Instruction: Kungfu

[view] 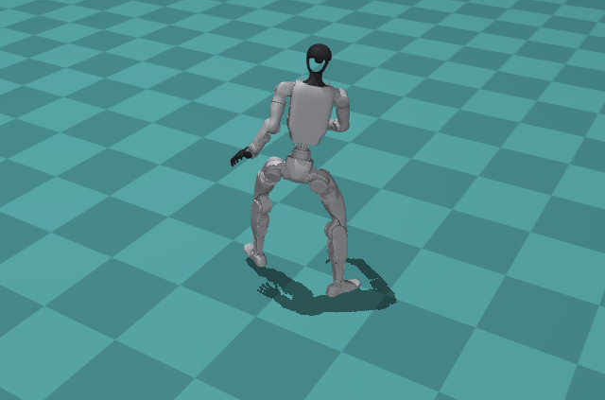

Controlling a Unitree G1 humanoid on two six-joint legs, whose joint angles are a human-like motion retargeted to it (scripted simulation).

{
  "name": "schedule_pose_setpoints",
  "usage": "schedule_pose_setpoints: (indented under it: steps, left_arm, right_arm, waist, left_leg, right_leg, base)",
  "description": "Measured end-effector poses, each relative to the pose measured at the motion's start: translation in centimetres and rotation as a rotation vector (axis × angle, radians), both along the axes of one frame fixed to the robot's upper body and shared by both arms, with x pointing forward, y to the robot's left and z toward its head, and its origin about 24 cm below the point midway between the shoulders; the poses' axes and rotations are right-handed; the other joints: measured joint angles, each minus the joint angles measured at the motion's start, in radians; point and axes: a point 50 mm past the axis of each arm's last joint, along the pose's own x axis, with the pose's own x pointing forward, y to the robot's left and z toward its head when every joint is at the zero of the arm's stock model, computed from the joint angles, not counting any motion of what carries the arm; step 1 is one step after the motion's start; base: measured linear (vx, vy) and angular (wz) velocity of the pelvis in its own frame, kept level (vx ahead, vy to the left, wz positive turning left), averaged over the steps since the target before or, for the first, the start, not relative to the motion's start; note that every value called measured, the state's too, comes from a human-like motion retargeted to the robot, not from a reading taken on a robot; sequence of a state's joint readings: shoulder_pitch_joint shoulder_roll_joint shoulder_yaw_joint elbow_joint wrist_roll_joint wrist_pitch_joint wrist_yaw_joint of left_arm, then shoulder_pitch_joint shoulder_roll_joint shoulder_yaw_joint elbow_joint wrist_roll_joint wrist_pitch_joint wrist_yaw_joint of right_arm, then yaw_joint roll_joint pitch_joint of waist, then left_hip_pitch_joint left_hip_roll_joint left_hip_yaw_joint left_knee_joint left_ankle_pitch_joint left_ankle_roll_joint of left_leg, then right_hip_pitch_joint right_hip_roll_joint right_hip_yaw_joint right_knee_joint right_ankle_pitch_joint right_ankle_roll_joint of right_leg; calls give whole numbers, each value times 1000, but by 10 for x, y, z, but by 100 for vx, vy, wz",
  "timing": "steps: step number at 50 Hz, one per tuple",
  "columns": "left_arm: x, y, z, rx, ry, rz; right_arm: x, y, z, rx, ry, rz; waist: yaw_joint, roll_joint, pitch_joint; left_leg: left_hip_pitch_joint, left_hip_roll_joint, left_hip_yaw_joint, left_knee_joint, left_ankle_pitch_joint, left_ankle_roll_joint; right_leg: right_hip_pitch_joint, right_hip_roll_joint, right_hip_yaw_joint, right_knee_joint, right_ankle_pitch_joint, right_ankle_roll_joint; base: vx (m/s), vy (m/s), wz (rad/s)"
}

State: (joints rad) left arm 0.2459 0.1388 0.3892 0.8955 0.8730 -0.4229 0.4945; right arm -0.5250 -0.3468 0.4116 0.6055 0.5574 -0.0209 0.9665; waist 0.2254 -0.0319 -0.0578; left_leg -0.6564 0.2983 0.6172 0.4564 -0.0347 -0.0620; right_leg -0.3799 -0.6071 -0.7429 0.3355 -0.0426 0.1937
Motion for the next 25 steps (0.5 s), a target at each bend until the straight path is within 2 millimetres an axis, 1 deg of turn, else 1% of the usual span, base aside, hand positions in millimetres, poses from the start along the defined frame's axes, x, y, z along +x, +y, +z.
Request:
schedule_pose_setpoints:
  steps: [2,3,5,6,7,8,10,11,12,13,15,16,17,18,19,20,22,23,25]
  left_arm:
    - [1,21,9,-6,-31,39]
    - [5,34,17,-25,-52,38]
    - [18,59,34,-89,-94,14]
    - [30,69,43,-134,-116,-12]
    - [43,77,54,-179,-142,-45]
    - [58,82,65,-226,-171,-87]
    - [93,87,91,-301,-246,-184]
    - [113,85,106,-326,-294,-246]
    - [132,82,122,-351,-339,-315]
    - [152,76,139,-376,-379,-392]
    - [188,55,167,-460,-414,-557]
    - [204,40,178,-531,-388,-651]
    - [219,23,187,-611,-342,-749]
    - [231,1,192,-711,-261,-855]
    - [238,-23,193,-820,-162,-966]
    - [243,-48,194,-934,-50,-1082]
    - [244,-102,190,-1137,129,-1272]
    - [242,-128,186,-1223,187,-1337]
    - [235,-175,176,-1396,250,-1392]
  right_arm:
    - [4,12,11,19,-78,4]
    - [6,18,18,32,-124,1]
    - [11,25,32,46,-212,-8]
    - [13,27,39,48,-255,-7]
    - [15,29,45,50,-298,-8]
    - [16,29,52,51,-340,-13]
    - [18,28,67,70,-433,-46]
    - [18,26,76,92,-491,-78]
    - [17,23,86,118,-554,-115]
    - [16,20,96,150,-625,-161]
    - [10,12,114,209,-773,-267]
    - [5,8,120,238,-853,-334]
    - [-1,3,126,269,-932,-399]
    - [-8,-1,129,298,-1007,-466]
    - [-15,-6,131,327,-1076,-542]
    - [-23,-12,132,357,-1141,-620]
    - [-40,-21,130,418,-1245,-784]
    - [-48,-24,128,451,-1282,-868]
    - [-64,-25,117,499,-1332,-1086]
  waist:
    - [30,-8,-28]
    - [42,-4,-45]
    - [51,13,-87]
    - [40,23,-99]
    - [27,29,-108]
    - [11,30,-109]
    - [-26,31,-104]
    - [-52,38,-102]
    - [-79,48,-102]
    - [-105,62,-106]
    - [-160,71,-116]
    - [-188,67,-124]
    - [-216,63,-129]
    - [-247,58,-130]
    - [-278,54,-120]
    - [-309,50,-106]
    - [-378,44,-48]
    - [-420,43,-13]
    - [-485,44,53]
  left_leg:
    - [1,-16,-18,7,-45,16]
    - [1,-20,-36,12,-72,20]
    - [-8,-38,-80,25,-107,28]
    - [-7,-60,-113,20,-108,31]
    - [0,-87,-144,10,-106,35]
    - [17,-122,-172,-11,-97,40]
    - [69,-200,-229,-76,-66,55]
    - [97,-233,-267,-111,-47,64]
    - [120,-259,-306,-141,-30,71]
    - [134,-269,-348,-163,-16,75]
    - [175,-322,-404,-208,3,95]
    - [189,-346,-429,-225,11,102]
    - [206,-370,-456,-240,19,109]
    - [227,-394,-483,-253,24,114]
    - [255,-418,-509,-263,30,121]
    - [287,-443,-535,-273,35,128]
    - [371,-481,-565,-287,39,150]
    - [412,-496,-590,-286,37,161]
    - [487,-492,-641,-273,18,166]
  right_leg:
    - [71,28,-52,-79,-41,11]
    - [109,55,-80,-116,-81,11]
    - [178,115,-121,-179,-150,-11]
    - [191,145,-58,-184,-154,-45]
    - [196,171,23,-177,-152,-67]
    - [187,193,139,-149,-136,-65]
    - [143,279,414,-54,-141,-17]
    - [114,351,512,-8,-155,17]
    - [84,417,581,33,-167,45]
    - [53,470,594,62,-174,62]
    - [-14,490,583,115,-188,41]
    - [-57,495,570,115,-189,5]
    - [-98,500,561,107,-184,-24]
    - [-134,503,560,81,-169,-40]
    - [-165,502,559,50,-132,-48]
    - [-195,499,558,17,-84,-52]
    - [-240,490,569,-69,88,-12]
    - [-260,489,590,-116,172,28]
    - [-299,542,646,-213,267,68]
  base:
    - [54,58,29]
    - [56,57,48]
    - [59,64,93]
    - [55,60,147]
    - [50,56,177]
    - [48,54,186]
    - [45,44,197]
    - [40,27,203]
    - [35,8,199]
    - [36,9,186]
    - [41,29,171]
    - [42,26,164]
    - [38,9,165]
    - [38,7,171]
    - [37,6,177]
    - [33,9,180]
    - [23,10,182]
    - [17,1,167]
    - [21,-15,116]
